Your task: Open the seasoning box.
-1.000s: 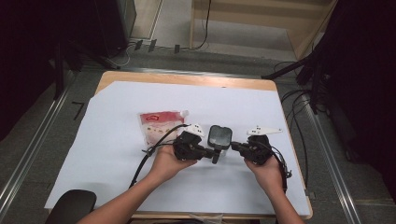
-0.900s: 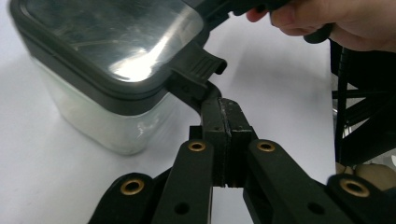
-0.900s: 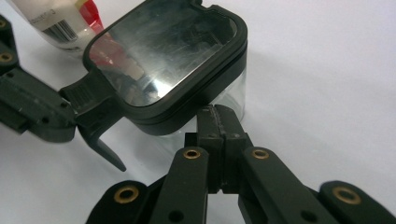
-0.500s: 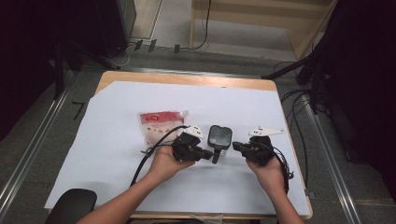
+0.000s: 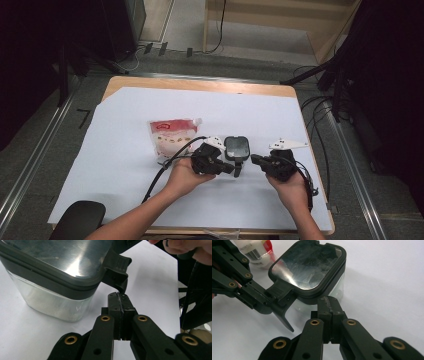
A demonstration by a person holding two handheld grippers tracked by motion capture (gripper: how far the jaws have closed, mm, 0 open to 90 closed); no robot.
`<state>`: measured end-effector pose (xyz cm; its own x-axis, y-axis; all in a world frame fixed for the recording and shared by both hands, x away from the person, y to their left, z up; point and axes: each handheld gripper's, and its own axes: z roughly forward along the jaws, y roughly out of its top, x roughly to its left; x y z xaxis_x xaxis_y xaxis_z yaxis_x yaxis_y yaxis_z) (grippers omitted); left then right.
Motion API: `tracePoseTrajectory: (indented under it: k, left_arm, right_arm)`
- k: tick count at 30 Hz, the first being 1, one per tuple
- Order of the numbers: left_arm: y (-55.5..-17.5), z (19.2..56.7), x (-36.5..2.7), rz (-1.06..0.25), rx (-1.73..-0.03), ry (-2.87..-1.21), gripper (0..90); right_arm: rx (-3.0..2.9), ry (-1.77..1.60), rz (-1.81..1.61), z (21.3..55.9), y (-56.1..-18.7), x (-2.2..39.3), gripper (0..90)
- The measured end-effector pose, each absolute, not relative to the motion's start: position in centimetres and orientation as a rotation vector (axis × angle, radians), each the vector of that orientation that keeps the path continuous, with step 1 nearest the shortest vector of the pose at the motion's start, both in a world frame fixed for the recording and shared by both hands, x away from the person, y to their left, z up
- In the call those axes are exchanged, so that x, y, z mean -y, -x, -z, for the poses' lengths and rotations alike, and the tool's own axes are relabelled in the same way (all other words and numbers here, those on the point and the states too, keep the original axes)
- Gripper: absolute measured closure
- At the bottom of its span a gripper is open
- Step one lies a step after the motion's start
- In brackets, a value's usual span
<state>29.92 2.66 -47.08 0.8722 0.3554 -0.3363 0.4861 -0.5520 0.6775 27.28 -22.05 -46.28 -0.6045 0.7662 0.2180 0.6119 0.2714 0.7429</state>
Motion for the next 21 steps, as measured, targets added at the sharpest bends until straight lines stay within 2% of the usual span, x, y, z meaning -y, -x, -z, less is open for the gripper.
tracePoseTrajectory:
  k: [4, 9, 17, 21]
  left_arm:
    - [-30.2, 46.6, -3.5, 0.217, -0.590, -2.217, 89.6]
    - [-30.2, 46.0, -4.2, 0.244, -0.575, -2.224, 84.5]
    - [-30.1, 44.9, -5.4, 0.315, -0.579, -2.199, 62.9]
    - [-29.9, 44.6, -5.8, 0.289, -0.566, -2.198, 55.5]
  right_arm:
    - [-2.342, -1.283, -1.265, 45.9, -26.5, 22.3, 90.0]
    - [-2.354, -1.272, -1.275, 45.6, -25.2, 21.9, 90.0]
    - [-2.420, -1.190, -1.283, 45.8, -24.0, 19.5, 90.0]
    - [-2.447, -1.175, -1.276, 46.2, -24.0, 18.1, 90.0]
